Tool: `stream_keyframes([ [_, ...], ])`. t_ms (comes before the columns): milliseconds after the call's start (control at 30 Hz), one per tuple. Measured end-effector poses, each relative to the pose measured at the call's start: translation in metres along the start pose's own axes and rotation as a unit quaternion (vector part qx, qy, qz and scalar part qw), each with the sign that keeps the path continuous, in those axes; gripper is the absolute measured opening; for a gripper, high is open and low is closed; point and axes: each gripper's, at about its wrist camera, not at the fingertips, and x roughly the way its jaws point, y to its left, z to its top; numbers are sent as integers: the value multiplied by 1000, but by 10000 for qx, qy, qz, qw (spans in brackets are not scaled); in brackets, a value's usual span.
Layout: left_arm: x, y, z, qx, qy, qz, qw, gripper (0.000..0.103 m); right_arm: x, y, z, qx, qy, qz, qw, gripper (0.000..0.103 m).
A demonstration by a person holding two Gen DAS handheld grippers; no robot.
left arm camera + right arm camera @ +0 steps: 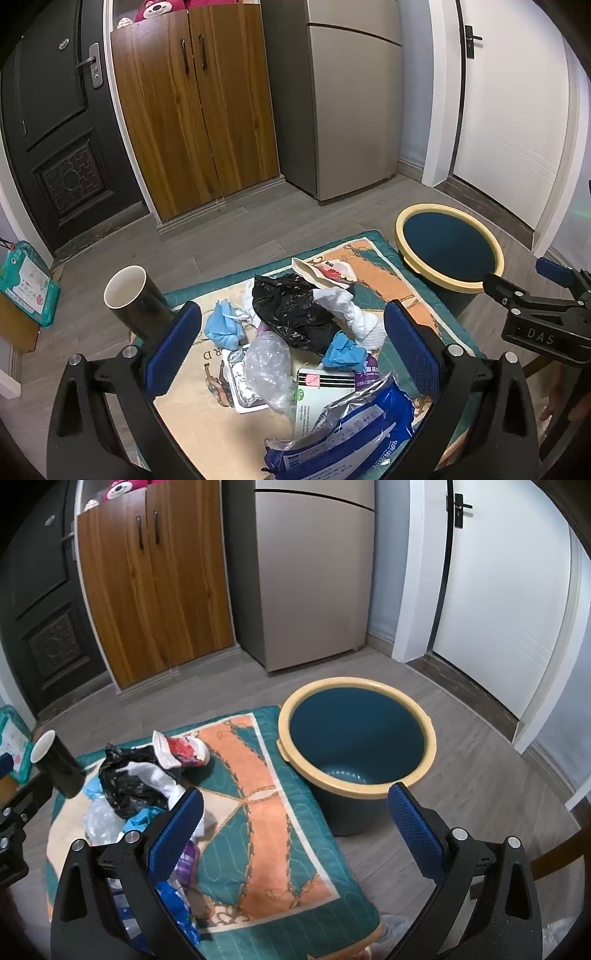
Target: Collect trash
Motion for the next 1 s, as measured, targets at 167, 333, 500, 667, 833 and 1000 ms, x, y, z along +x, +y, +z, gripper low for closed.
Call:
stream_keyframes([
  [167, 1, 0, 0, -7, 16, -2, 10000, 97, 0, -1, 0, -1, 3, 0, 10000, 99],
  [333, 1, 0, 0, -7, 20, 10, 10000, 97, 0, 0, 0, -6, 12, -7, 10000, 99],
  [500, 1, 1, -1, -15, 14, 2, 10000, 97, 1, 1, -1, -16, 22, -11, 10000, 99],
  [667, 1, 1, -1, -8, 19, 2, 10000, 97, 1, 0, -2, -12, 45, -8, 10000, 99],
  [833, 2, 1, -1, -7, 22, 6, 10000, 97, 2, 0, -2, -12, 51, -8, 10000, 99],
  [1000, 2, 1, -1, 0, 18, 10, 10000, 97, 2, 0, -3, -8, 63, -3, 10000, 99],
])
